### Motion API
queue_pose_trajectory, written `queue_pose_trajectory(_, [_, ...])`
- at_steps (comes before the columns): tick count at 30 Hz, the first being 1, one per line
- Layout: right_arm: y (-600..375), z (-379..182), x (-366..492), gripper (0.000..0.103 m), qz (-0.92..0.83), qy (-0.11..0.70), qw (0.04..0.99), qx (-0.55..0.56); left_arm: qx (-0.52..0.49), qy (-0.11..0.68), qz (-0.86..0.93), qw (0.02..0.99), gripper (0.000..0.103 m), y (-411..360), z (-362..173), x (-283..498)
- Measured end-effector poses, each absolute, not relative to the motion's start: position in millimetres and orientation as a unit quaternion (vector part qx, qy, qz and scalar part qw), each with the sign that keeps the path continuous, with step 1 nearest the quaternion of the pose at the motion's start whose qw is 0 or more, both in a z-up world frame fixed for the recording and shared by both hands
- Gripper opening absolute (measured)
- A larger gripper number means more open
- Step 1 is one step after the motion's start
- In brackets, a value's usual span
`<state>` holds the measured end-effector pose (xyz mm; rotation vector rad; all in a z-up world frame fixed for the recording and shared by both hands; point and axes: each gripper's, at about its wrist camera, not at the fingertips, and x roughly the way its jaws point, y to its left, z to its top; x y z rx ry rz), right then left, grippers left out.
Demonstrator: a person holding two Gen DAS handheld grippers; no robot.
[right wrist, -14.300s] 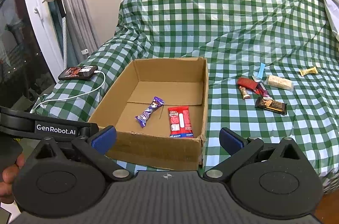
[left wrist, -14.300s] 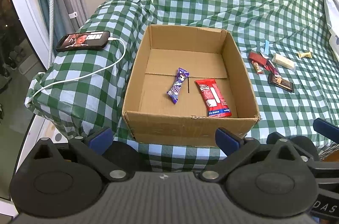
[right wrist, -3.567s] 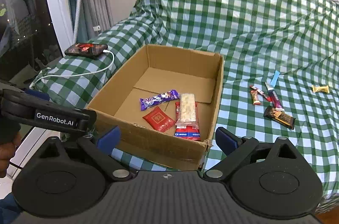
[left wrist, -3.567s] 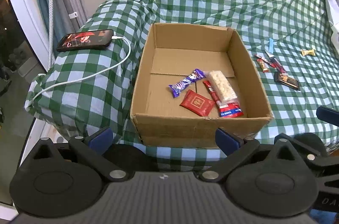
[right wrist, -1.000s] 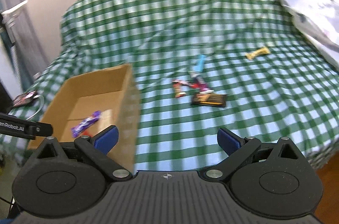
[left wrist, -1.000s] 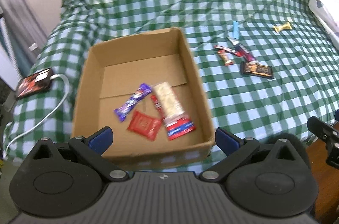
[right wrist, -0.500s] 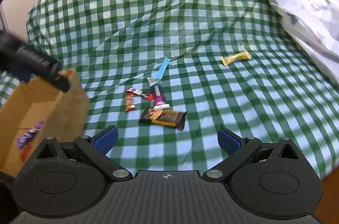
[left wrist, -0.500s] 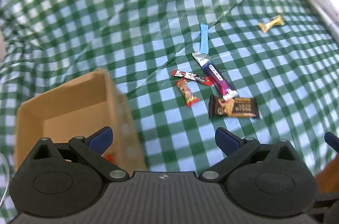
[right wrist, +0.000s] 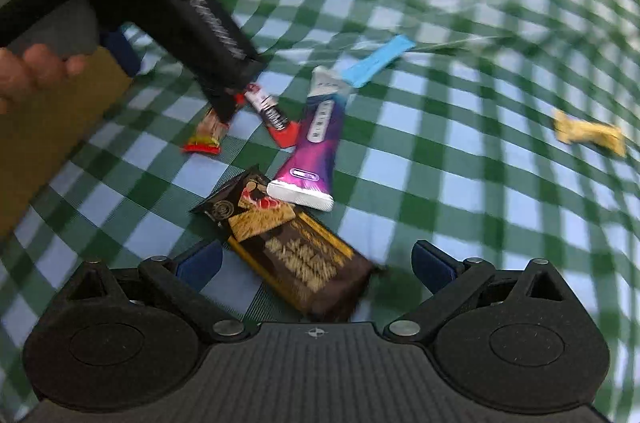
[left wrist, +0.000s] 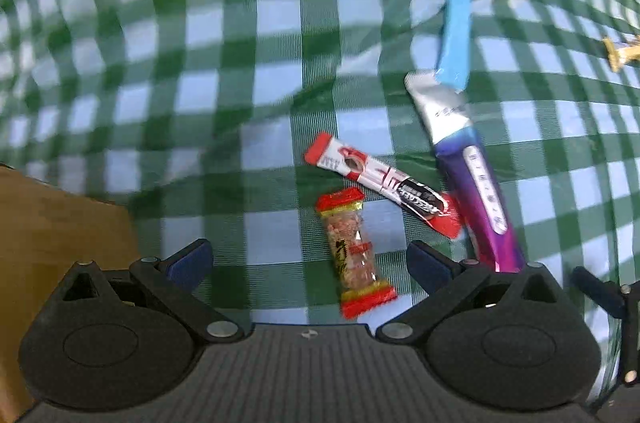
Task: Organize snacks
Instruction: 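Grasp the small red-wrapped candy with the left gripper while the right gripper grasps the dark biscuit bar, then carry the red-wrapped candy and dark biscuit bar over the box with both grippers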
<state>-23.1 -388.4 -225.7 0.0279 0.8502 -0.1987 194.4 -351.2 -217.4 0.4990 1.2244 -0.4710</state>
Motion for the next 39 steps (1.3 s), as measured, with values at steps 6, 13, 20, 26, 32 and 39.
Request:
queue_pose_trajectory(6, [-395,-239,-16,0.102,-0.069,0.396,0.916,0.008,0.189,0.586,-0.214,0.758,0.103,-341,-229,205])
queue_pose_trajectory(13, [-381,-227,-36,0.041,-0.057,0.383,0.922,0.004,0.176,0.563,-0.226,0.775,0.018,-328,-201,193])
queue_pose_trajectory(20, [-365,-206,-69,0.041,-0.101,0.386,0.915,0.058,0.2,0.543,-0.249,0.776,0.018,-294,-170,151])
queue_pose_trajectory(26, [-349,-169,-109,0.041,-0.163,0.34,0.919,0.112,0.204,0.512,-0.274,0.788,0.018,-258,-126,100])
queue_pose_trajectory(32, [-313,-128,-148,0.041,-0.196,0.293,0.922,0.158,0.196,0.476,-0.293,0.806,0.018,-222,-79,53])
queue_pose_trajectory(39, [-249,-92,-185,0.041,-0.182,0.272,0.928,0.177,0.19,0.436,-0.292,0.83,0.018,-148,-32,8])
